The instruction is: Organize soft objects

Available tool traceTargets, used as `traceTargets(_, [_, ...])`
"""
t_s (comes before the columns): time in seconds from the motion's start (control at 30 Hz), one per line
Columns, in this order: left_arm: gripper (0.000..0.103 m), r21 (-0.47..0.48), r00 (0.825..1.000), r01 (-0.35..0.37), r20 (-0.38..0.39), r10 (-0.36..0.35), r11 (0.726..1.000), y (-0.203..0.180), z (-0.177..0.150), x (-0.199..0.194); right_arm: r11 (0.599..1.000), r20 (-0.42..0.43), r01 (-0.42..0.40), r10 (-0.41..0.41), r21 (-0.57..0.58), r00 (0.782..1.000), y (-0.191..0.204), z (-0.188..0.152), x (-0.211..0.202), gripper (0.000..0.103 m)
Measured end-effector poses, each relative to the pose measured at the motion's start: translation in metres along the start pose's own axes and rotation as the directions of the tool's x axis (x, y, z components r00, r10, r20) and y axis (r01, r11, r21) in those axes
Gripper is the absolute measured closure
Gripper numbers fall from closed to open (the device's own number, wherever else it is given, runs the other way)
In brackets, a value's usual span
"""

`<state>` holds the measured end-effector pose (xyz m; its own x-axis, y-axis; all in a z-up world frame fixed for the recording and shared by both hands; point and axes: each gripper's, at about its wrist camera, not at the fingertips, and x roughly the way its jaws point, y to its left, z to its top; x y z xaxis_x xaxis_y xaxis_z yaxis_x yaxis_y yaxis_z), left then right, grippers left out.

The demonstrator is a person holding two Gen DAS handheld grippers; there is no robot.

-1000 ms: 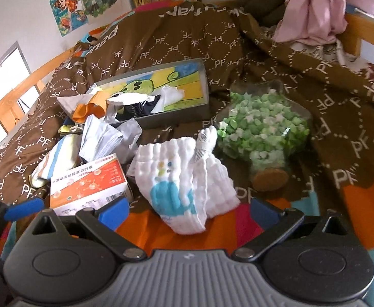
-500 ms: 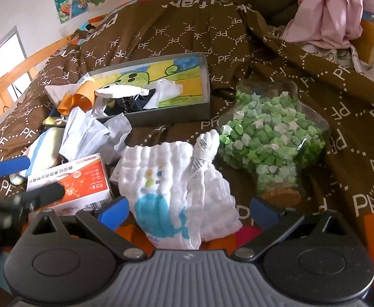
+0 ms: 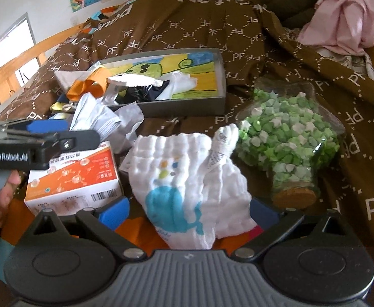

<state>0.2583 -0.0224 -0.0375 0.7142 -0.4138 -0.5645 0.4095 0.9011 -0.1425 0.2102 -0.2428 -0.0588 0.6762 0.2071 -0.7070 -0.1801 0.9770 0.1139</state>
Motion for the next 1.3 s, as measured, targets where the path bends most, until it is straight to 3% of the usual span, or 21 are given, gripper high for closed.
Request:
traceTargets(0.1, [0.009,-0.008,0.998,0.065,0.009,-0.065,0.998,-0.005,0.001,0.006,1.0,0.006,0.004,-0.003,-0.016,1.0,0.004,-0.001,0.0,0.005])
traceTargets(0.23, [0.019,0.017,0.996,0.09,-0.018,-0.089,0.996,-0.012,0.001,0.019,1.0,0.014,0.008,-0.008,-0.021,1.0,0.005,-0.001,0.0,0.01])
traceTargets(0.53, [0.04,-0.002,0.996,0.06,-0.064,-0.06,0.998,-0.01,0.002,0.044,1.0,-0.001,-0.007,0.007,-0.021,1.0,0.005,-0.001,0.002,0.013])
traceTargets(0.8, [0.046,-0.078,0.997,0.033,-0.073,-0.039,0.996,-0.004,0.005,0.057,1.0,-0.006,-0.013,0.013,-0.019,1.0,0.006,-0.001,0.006,0.013])
traceTargets(0.97, [0.059,-0.086,0.995,0.0,-0.096,-0.008,0.996,-0.006,0.005,0.062,0.999,0.004,-0.011,0.011,-0.032,1.0,0.007,-0.001,0.008,0.018])
traceTargets(1.17, [0.082,-0.115,0.993,-0.033,-0.119,0.019,0.993,-0.004,0.004,0.067,0.999,0.0,0.004,-0.004,-0.051,1.0,0.011,-0.002,0.011,0.032])
traceTargets(1.3, [0.09,-0.123,0.993,-0.027,-0.114,0.013,0.992,-0.005,0.003,0.067,0.998,-0.001,0.015,-0.015,-0.057,1.0,0.011,-0.001,0.011,0.051])
